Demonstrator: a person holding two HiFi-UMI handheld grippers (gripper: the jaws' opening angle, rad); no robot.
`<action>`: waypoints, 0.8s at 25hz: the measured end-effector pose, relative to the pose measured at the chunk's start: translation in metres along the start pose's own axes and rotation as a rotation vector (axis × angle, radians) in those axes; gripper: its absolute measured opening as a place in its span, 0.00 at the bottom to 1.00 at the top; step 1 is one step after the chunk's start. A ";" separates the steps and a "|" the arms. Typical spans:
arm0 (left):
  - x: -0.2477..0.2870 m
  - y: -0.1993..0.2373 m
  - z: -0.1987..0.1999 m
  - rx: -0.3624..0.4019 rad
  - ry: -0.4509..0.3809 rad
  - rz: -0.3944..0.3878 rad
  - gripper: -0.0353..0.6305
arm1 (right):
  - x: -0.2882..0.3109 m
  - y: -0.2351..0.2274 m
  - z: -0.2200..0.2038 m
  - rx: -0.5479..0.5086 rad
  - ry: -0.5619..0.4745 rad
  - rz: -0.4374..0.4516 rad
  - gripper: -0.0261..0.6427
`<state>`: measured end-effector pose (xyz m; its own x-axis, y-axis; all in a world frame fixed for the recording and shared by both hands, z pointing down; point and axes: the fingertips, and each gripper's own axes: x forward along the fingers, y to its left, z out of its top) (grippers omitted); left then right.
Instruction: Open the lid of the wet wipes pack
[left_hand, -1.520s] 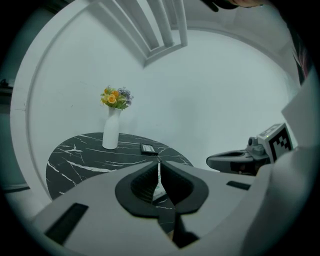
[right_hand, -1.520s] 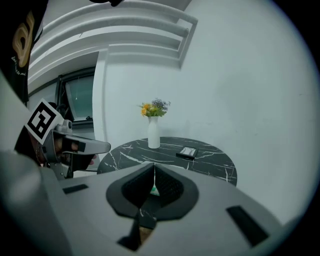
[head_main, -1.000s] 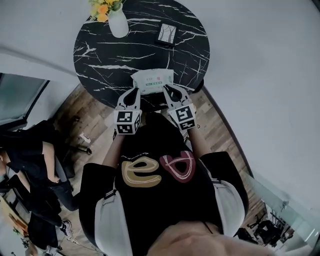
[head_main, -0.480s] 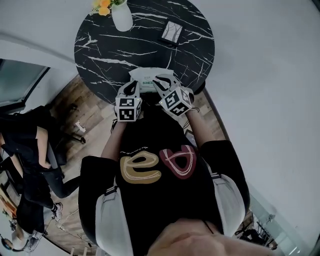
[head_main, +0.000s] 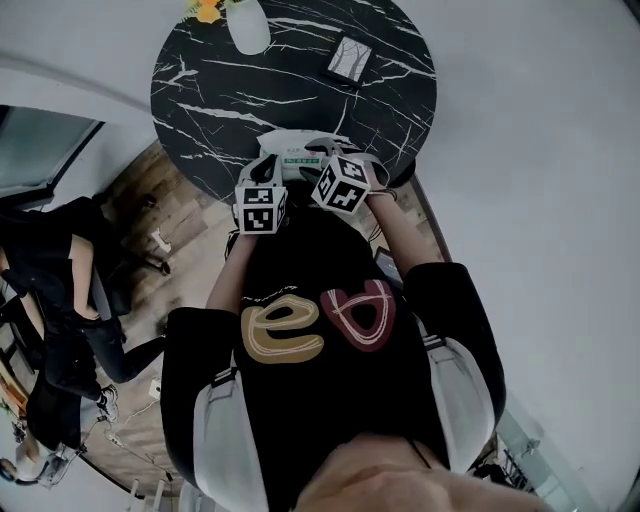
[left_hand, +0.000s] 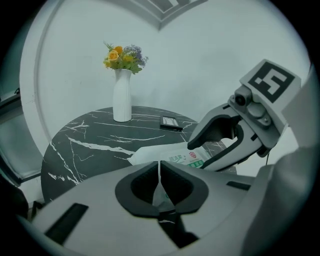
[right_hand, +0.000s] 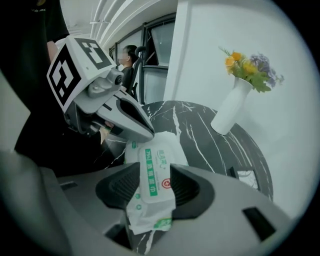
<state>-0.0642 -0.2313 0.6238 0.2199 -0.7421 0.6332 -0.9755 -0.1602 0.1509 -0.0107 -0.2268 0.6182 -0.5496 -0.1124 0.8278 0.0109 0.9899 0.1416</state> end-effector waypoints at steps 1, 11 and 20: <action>0.001 0.000 0.001 -0.001 -0.003 0.003 0.09 | 0.002 0.002 0.001 -0.010 0.004 0.018 0.33; 0.009 0.003 -0.008 -0.018 0.021 0.021 0.09 | 0.018 0.008 -0.005 -0.113 0.079 0.087 0.39; 0.008 0.002 -0.013 -0.018 0.036 0.014 0.09 | 0.020 0.002 -0.004 -0.051 0.064 0.120 0.36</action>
<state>-0.0641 -0.2292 0.6393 0.2066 -0.7202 0.6623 -0.9782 -0.1376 0.1555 -0.0181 -0.2270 0.6374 -0.4878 -0.0004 0.8729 0.1164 0.9910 0.0655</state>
